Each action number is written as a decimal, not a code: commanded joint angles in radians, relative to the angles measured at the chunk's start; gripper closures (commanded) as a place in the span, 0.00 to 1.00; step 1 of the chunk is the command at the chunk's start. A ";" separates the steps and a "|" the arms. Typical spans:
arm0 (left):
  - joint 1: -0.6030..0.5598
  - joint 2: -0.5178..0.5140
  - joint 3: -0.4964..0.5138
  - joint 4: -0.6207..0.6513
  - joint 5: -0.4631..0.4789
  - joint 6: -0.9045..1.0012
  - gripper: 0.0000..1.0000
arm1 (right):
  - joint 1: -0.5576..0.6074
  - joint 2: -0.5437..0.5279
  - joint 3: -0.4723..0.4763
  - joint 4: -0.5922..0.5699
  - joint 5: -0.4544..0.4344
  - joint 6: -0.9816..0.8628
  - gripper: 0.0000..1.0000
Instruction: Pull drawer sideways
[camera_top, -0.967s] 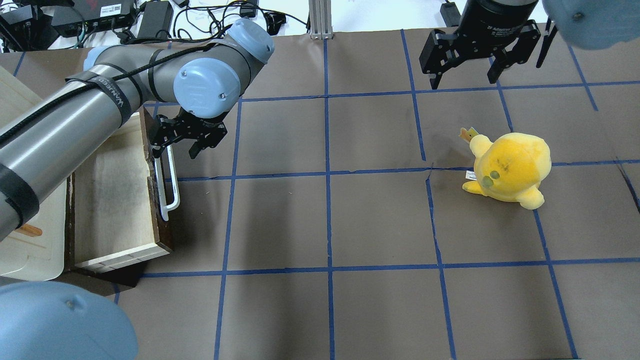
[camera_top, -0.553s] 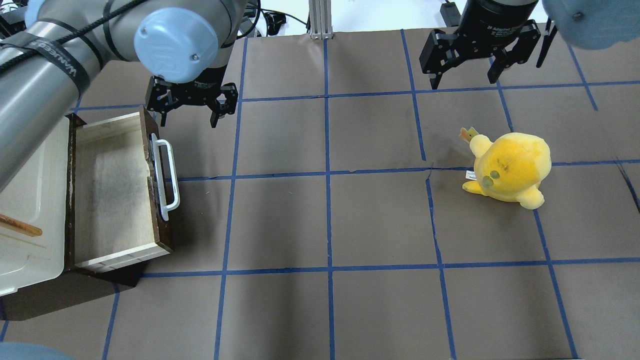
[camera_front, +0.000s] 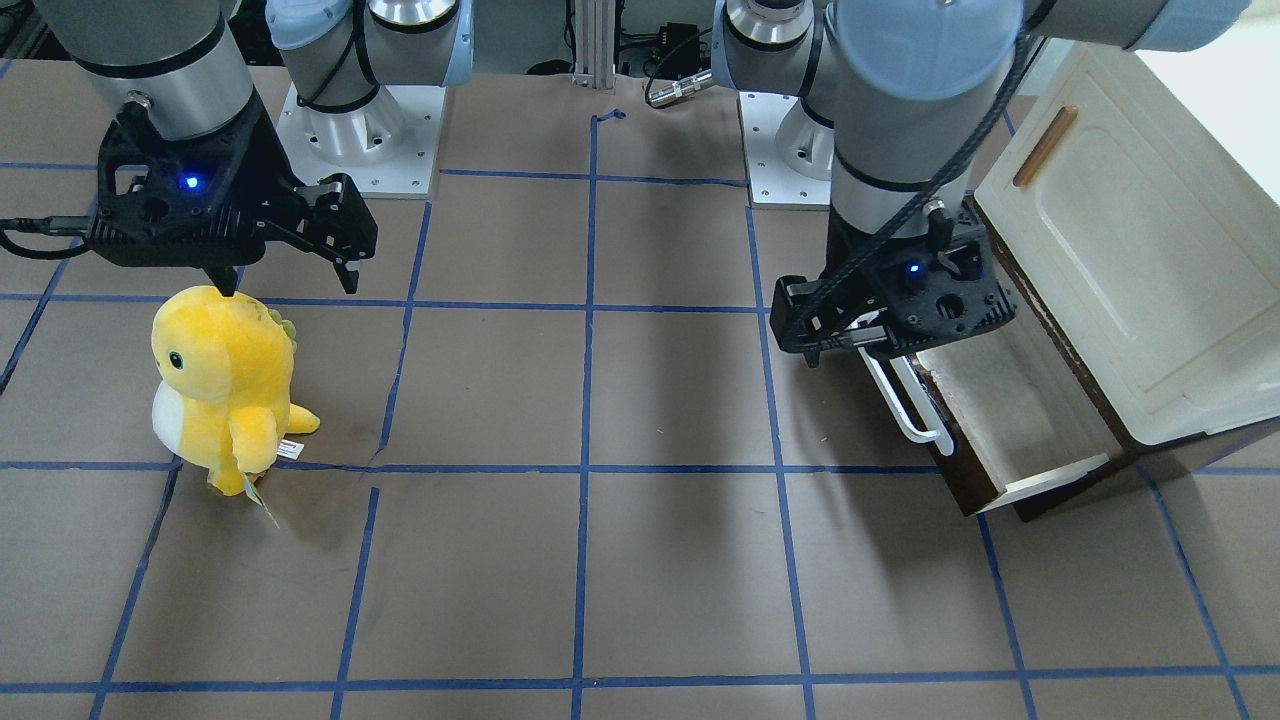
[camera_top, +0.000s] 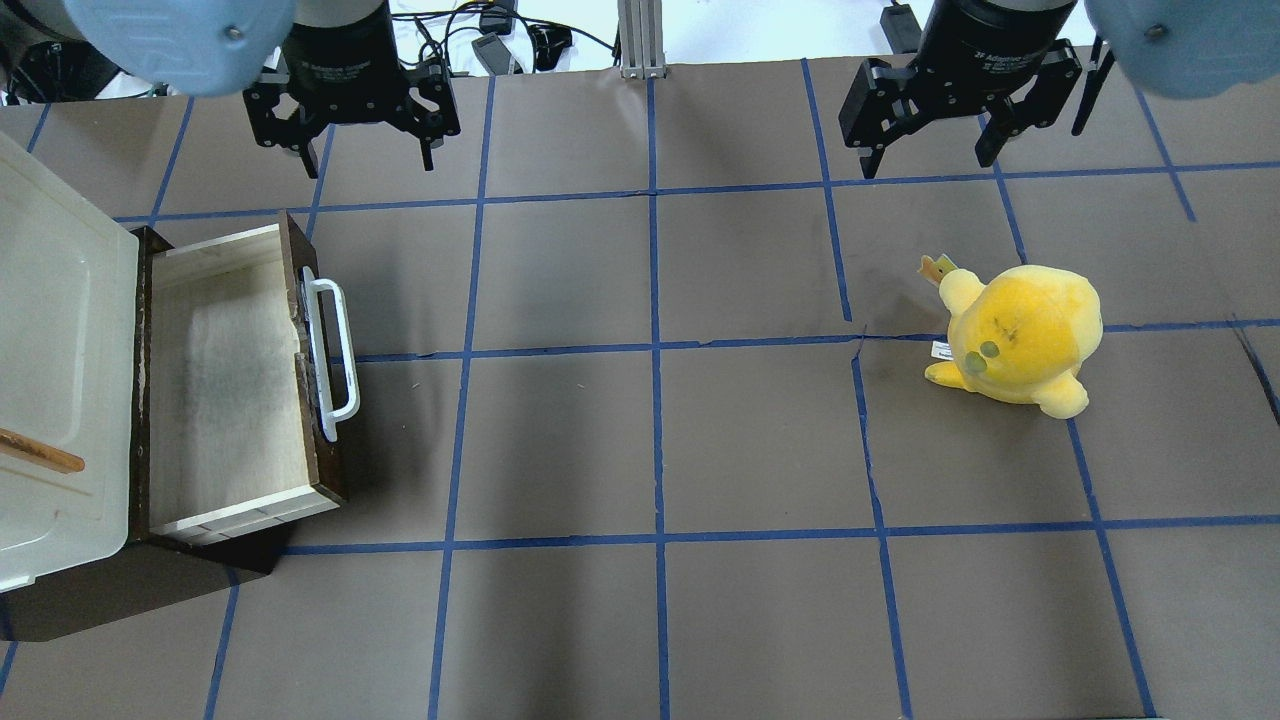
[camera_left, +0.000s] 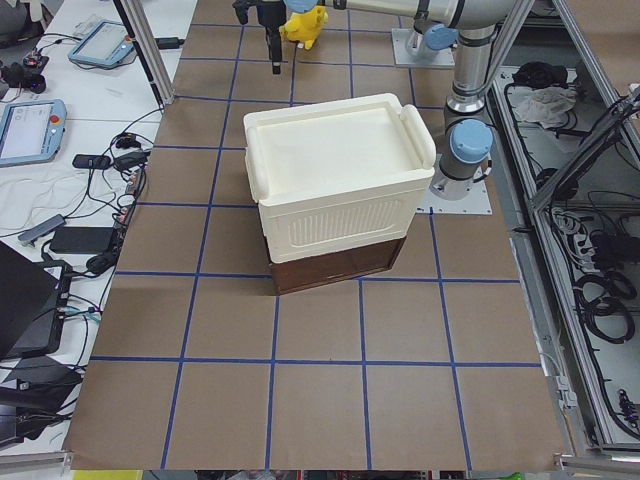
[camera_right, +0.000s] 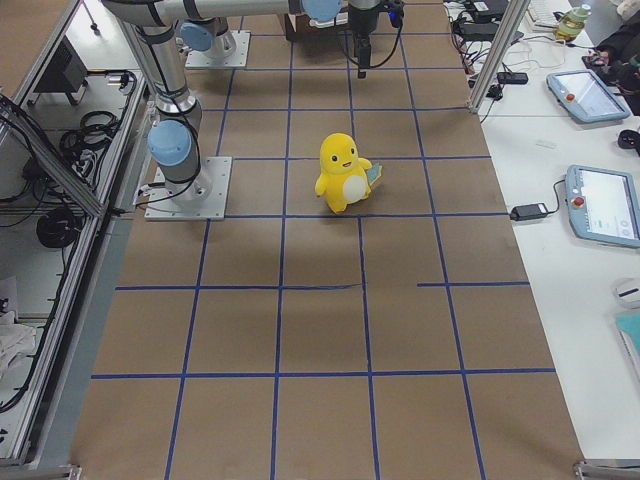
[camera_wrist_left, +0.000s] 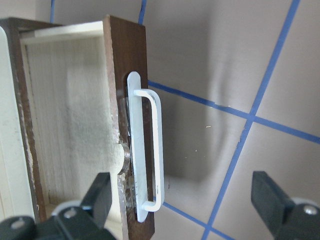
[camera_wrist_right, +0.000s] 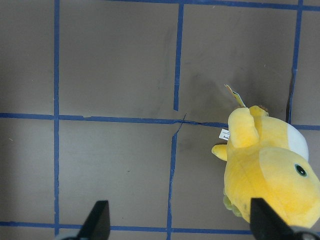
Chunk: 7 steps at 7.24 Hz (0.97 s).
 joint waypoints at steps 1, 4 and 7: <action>0.094 0.053 -0.031 0.009 -0.128 0.206 0.00 | 0.000 0.000 0.000 0.000 0.001 0.000 0.00; 0.169 0.090 -0.106 0.040 -0.133 0.383 0.00 | 0.000 0.000 0.000 0.000 0.001 0.000 0.00; 0.197 0.130 -0.129 0.023 -0.131 0.423 0.00 | 0.000 0.000 0.000 0.000 -0.001 0.000 0.00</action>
